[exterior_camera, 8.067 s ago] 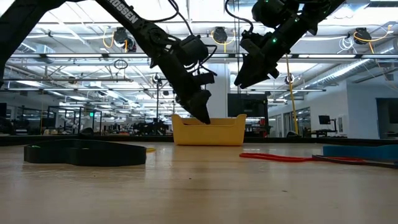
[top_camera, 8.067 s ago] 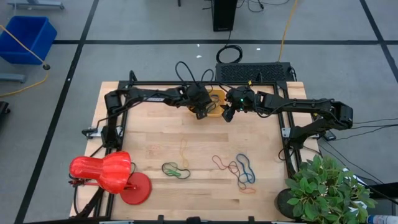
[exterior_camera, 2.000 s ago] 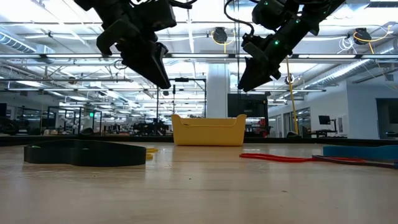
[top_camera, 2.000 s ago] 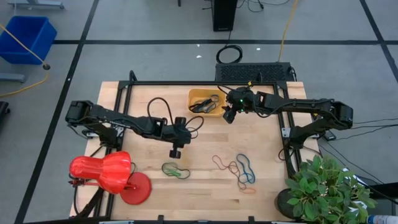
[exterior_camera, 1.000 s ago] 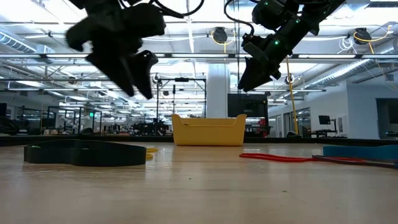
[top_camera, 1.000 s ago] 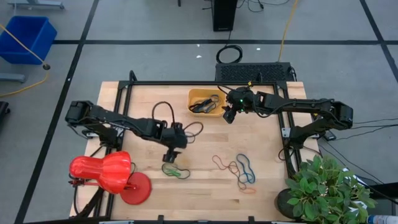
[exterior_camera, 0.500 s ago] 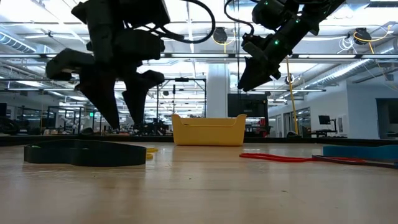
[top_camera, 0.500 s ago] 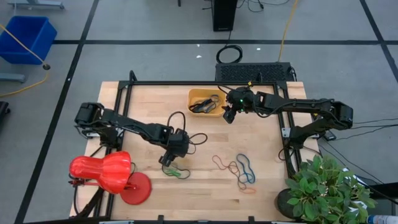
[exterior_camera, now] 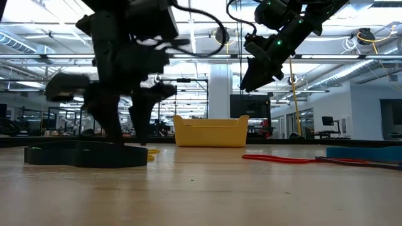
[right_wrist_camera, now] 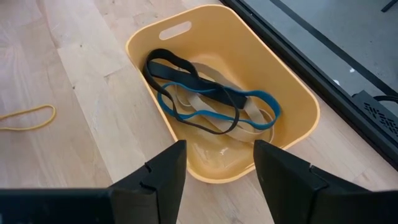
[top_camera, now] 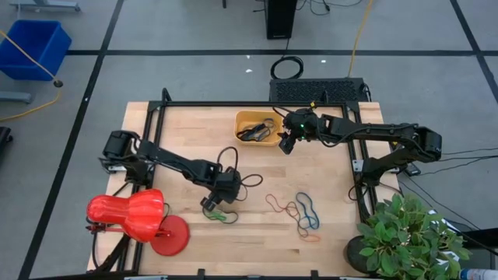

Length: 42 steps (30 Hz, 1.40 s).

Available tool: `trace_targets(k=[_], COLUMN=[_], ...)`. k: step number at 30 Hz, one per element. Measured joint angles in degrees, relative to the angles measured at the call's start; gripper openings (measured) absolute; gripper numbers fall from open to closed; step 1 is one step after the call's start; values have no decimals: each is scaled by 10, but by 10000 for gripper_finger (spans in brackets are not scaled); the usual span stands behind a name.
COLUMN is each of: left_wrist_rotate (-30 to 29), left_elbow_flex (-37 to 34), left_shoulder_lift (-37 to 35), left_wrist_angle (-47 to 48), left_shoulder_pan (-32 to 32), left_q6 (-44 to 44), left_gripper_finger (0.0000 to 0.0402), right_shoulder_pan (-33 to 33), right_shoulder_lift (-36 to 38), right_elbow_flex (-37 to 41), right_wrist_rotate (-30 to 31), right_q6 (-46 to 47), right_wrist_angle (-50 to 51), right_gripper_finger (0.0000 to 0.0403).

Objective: Pick and place rubber bands into bin
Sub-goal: Put the yellow rubber band into the yellow bin

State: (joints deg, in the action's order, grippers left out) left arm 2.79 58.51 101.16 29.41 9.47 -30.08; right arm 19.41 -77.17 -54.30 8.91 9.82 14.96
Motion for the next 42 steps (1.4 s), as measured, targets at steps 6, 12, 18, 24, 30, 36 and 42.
trace_targets(k=[6,12,18,24,30,36,42], left_wrist_rotate=[-23,-5,22,14,-18,-23,-27], left_elbow_flex=[2,2,2,1,0,0,0], left_shoulder_lift=[30,35,36,37,37,38,38], left_wrist_angle=[-3,5,4,1,-15,-26,-30], left_shoulder_pan=[14,10,-1,-1,1,0,0], left_q6=[-3,24,78,81,79,55,46], left_gripper_finger=[158,125,83,53,34,32,30], right_shoulder_pan=[0,0,0,0,0,0,0], right_shoulder_lift=[0,0,0,0,0,0,0], right_elbow_flex=[0,0,0,0,0,0,0], right_wrist_rotate=[0,0,0,0,0,0,0], right_q6=[0,0,0,0,0,0,0], right_wrist_angle=[0,0,0,0,0,0,0], right_gripper_finger=[180,180,180,180,180,180,180])
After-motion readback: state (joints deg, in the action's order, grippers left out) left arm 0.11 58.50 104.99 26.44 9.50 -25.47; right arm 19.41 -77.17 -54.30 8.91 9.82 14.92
